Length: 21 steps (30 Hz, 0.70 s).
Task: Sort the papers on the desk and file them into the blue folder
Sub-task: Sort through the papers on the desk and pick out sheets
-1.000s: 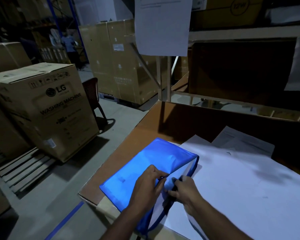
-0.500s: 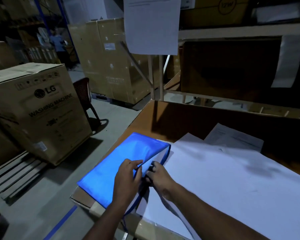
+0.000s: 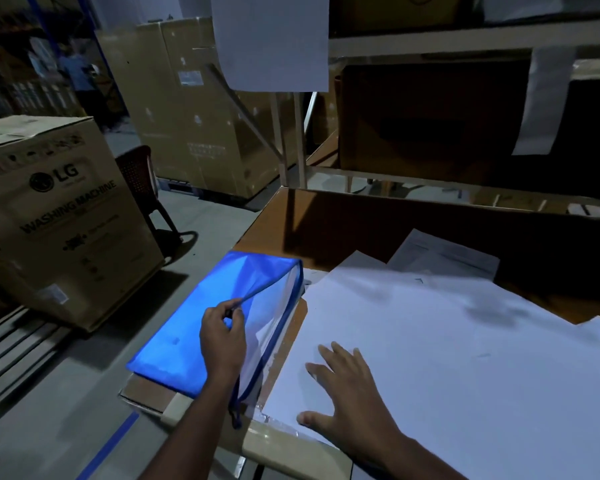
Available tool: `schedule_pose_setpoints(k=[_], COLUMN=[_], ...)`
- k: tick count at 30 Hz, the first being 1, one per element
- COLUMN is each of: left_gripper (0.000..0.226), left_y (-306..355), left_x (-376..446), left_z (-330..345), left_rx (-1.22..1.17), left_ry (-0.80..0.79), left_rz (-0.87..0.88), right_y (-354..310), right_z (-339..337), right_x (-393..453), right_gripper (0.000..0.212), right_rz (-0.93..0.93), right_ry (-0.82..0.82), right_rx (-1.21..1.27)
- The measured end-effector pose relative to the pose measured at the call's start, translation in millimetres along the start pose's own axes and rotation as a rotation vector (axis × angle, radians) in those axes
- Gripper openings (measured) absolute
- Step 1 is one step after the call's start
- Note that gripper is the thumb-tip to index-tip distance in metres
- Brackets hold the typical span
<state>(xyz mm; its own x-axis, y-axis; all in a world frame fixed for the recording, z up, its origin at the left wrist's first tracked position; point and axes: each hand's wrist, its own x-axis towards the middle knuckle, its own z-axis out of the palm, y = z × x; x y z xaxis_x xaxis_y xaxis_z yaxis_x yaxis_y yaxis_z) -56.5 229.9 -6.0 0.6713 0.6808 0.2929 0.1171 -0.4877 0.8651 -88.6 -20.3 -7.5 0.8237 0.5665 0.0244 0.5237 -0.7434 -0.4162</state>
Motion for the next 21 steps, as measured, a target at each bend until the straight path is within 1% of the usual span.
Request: schedule_pose_setpoints(k=[3, 6, 8, 10, 12, 14, 16, 18, 20, 21], left_gripper=[0.017, 0.017, 0.02, 0.028, 0.035, 0.039, 0.037, 0.034, 0.039, 0.049], left_y=[2, 2, 0, 2, 8, 16, 24, 33, 48, 54], left_x=[0, -1, -4, -12, -23, -34, -44, -54, -66, -72], left_z=[-1, 1, 4, 7, 11, 15, 20, 26, 29, 31], left_rx=[-0.004, 0.002, 0.039, 0.103, 0.141, 0.104, 0.058, -0.019, -0.169, -0.252], left_ry=[0.017, 0.005, -0.042, -0.121, -0.19, -0.23, -0.244, -0.274, -0.38, -0.472], left_rz=[-0.02, -0.025, 0.04, 0.12, 0.197, 0.227, 0.233, 0.192, 0.076, 0.011], right_y=[8, 18, 21, 21, 18, 16, 18, 22, 21, 20], right_z=[-4, -6, -9, -15, -23, -33, -45, -63, -85, -94], right_x=[-3, -7, -9, -10, -10, -8, -3, 1, 3, 4], right_gripper=[0.081, 0.073, 0.068, 0.06, 0.047, 0.032, 0.02, 0.016, 0.016, 0.017], right_rz=[0.078, 0.041, 0.038, 0.072, 0.108, 0.162, 0.215, 0.252, 0.332, 0.376], right_ry=[0.035, 0.065, 0.09, 0.13, 0.218, 0.301, 0.379, 0.42, 0.398, 0.361], right_rx=[0.041, 0.05, 0.114, 0.162, 0.153, 0.198, 0.375, 0.616, 0.866, 1.017])
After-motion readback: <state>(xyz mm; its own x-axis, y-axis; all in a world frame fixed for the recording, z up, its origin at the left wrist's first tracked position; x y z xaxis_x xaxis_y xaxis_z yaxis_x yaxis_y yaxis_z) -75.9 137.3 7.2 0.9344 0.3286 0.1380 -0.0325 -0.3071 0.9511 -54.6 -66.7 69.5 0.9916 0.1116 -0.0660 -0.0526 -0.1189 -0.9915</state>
